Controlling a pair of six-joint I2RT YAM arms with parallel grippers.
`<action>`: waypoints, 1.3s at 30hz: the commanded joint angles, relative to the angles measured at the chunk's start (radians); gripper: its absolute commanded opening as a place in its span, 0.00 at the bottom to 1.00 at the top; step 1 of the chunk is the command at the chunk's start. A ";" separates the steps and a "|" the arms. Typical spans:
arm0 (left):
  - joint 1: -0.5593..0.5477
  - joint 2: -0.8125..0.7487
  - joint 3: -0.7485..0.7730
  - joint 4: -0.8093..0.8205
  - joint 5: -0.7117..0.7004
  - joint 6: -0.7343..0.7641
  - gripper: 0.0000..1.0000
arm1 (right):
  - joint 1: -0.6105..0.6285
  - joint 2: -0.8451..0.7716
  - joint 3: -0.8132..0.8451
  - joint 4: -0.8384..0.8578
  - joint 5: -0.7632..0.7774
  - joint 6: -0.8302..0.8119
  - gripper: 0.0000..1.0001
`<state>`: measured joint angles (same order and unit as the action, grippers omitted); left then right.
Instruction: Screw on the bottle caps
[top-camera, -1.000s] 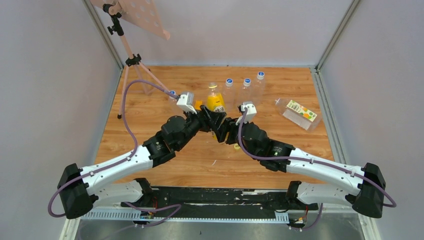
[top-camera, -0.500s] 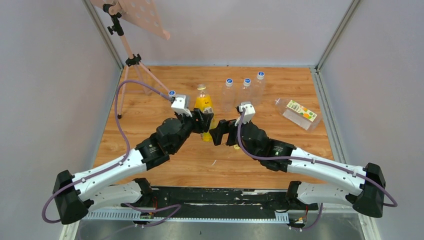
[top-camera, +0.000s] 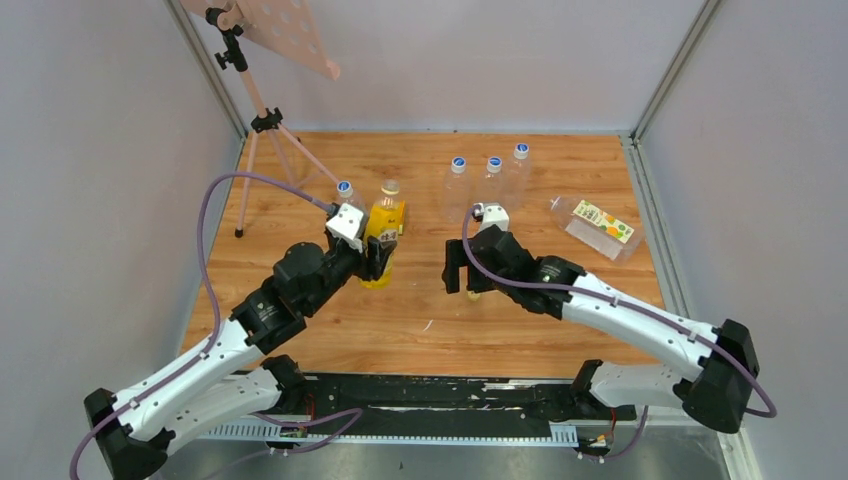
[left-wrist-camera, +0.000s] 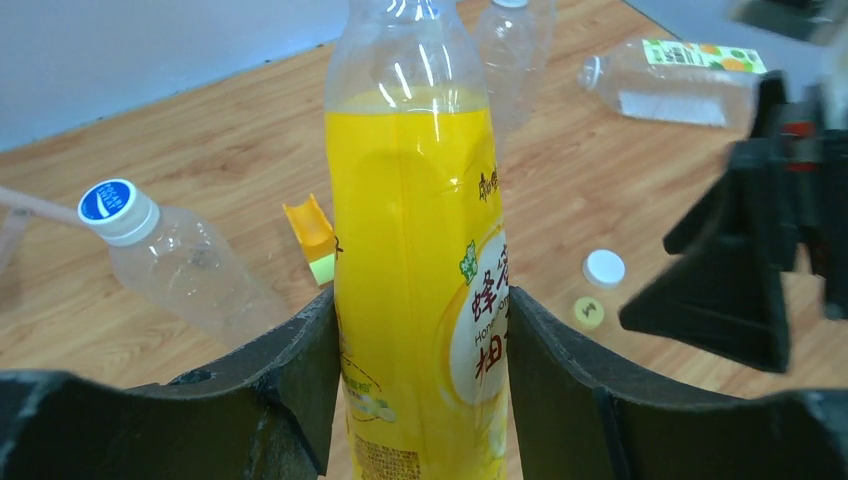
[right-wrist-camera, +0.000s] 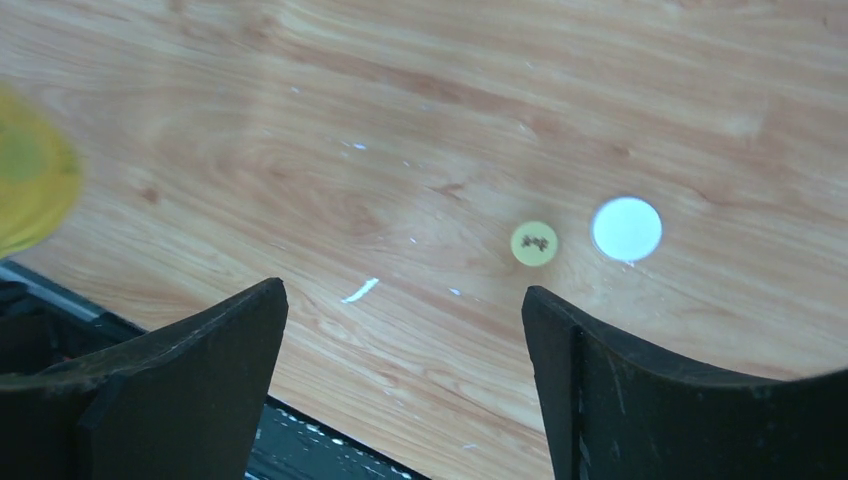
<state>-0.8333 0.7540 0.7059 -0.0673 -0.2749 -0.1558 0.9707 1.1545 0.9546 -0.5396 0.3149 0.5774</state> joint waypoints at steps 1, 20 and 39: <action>0.002 -0.066 0.011 -0.052 0.137 0.152 0.49 | -0.062 0.102 0.037 -0.115 -0.118 0.049 0.85; 0.002 -0.170 0.048 -0.226 0.218 0.358 0.48 | -0.186 0.469 0.105 -0.128 -0.115 0.099 0.60; 0.002 -0.210 0.003 -0.233 0.257 0.417 0.43 | -0.246 0.594 0.124 -0.082 -0.176 0.108 0.50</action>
<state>-0.8333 0.5426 0.7067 -0.3260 -0.0341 0.2455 0.7300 1.7256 1.0489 -0.6479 0.1524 0.6682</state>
